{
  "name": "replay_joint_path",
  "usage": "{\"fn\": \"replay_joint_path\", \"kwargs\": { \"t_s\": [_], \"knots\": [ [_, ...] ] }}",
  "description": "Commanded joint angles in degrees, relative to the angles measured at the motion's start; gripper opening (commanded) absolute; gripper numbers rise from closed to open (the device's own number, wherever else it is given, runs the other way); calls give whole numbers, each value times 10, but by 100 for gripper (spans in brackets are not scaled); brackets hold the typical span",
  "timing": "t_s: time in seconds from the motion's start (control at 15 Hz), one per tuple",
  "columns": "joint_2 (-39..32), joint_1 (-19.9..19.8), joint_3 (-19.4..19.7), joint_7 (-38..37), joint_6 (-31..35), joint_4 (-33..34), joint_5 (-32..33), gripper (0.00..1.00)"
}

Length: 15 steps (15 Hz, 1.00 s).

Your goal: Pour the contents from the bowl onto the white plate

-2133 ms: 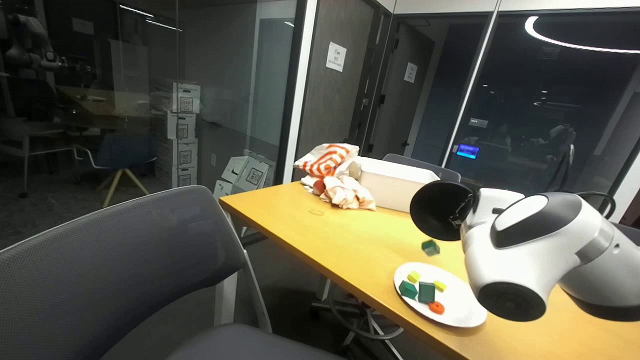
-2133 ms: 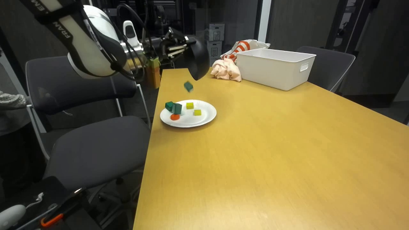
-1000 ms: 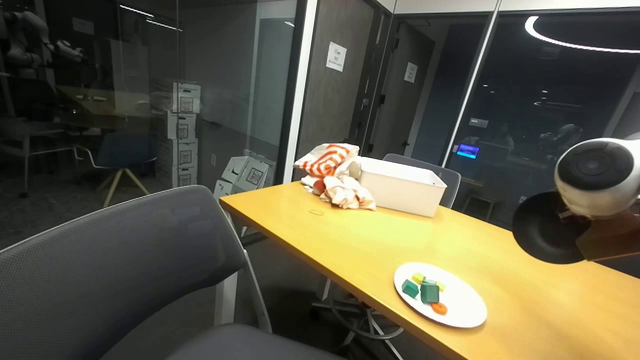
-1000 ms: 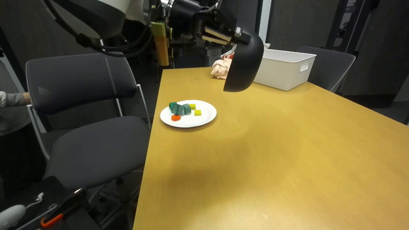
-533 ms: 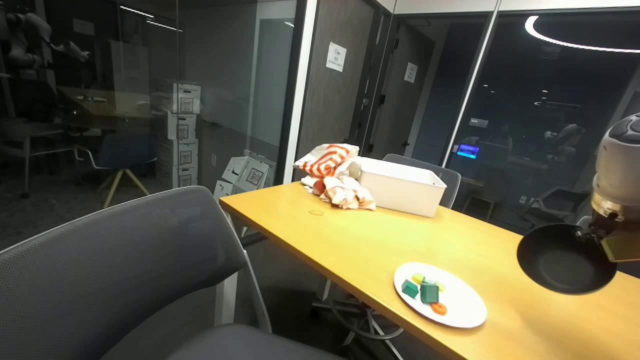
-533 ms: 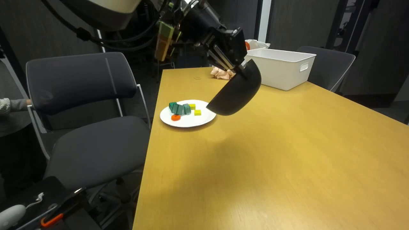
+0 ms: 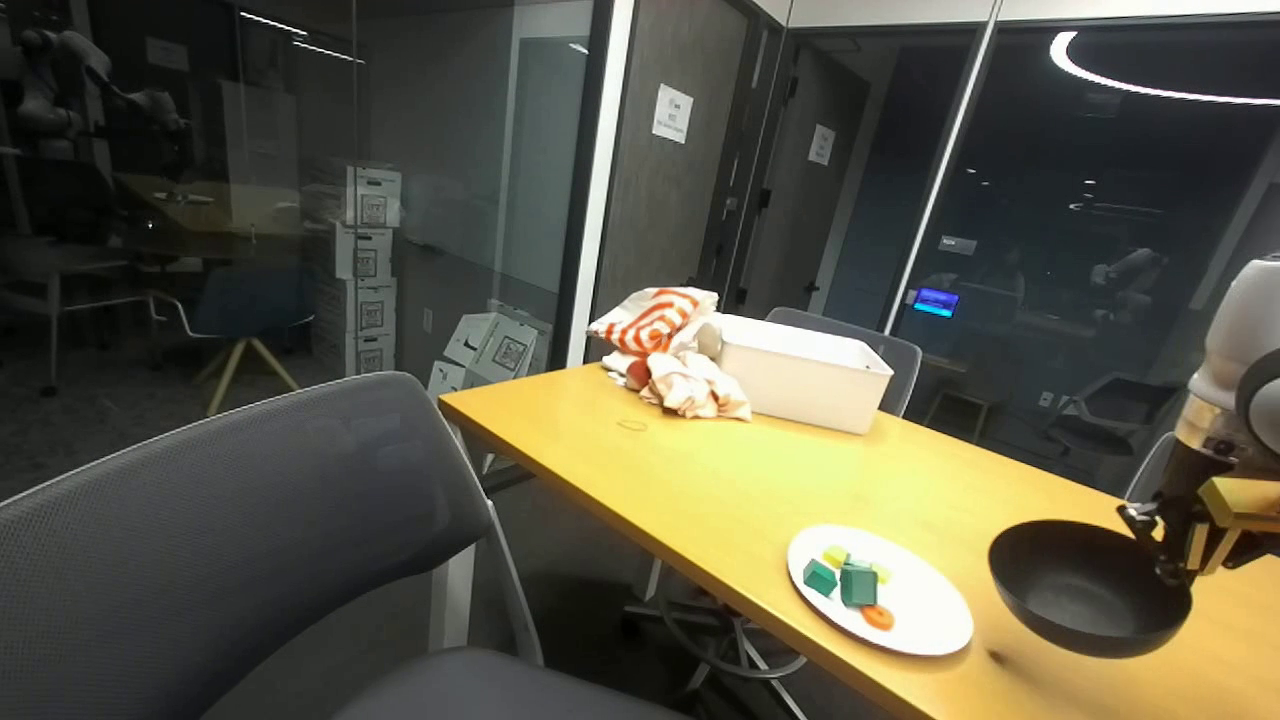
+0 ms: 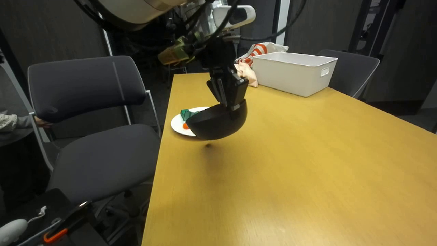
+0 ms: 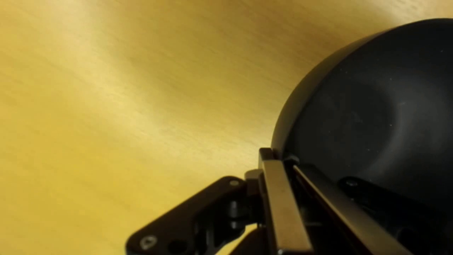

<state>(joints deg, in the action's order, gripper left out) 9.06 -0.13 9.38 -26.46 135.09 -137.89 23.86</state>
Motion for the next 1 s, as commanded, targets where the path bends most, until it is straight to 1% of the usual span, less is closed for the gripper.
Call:
{"fn": "replay_joint_path", "kwargs": {
  "t_s": [0.0,0.07,0.2,0.33,0.47,0.53,0.67,0.73,0.93],
  "knots": [
    [-37,-26,-15,94,-12,35,-84,5],
    [-46,-30,-16,109,-15,41,-92,5],
    [-68,-42,-18,112,-6,54,-71,5],
    [-89,-49,-14,120,-3,68,-67,5],
    [-104,-54,-10,136,-4,79,-77,6],
    [-109,-57,-10,143,0,82,-84,30],
    [-116,-61,-9,159,0,89,-93,33],
    [-117,-63,-8,163,0,91,-90,38],
    [-105,-63,-9,170,-6,94,-79,61]
  ]
}}
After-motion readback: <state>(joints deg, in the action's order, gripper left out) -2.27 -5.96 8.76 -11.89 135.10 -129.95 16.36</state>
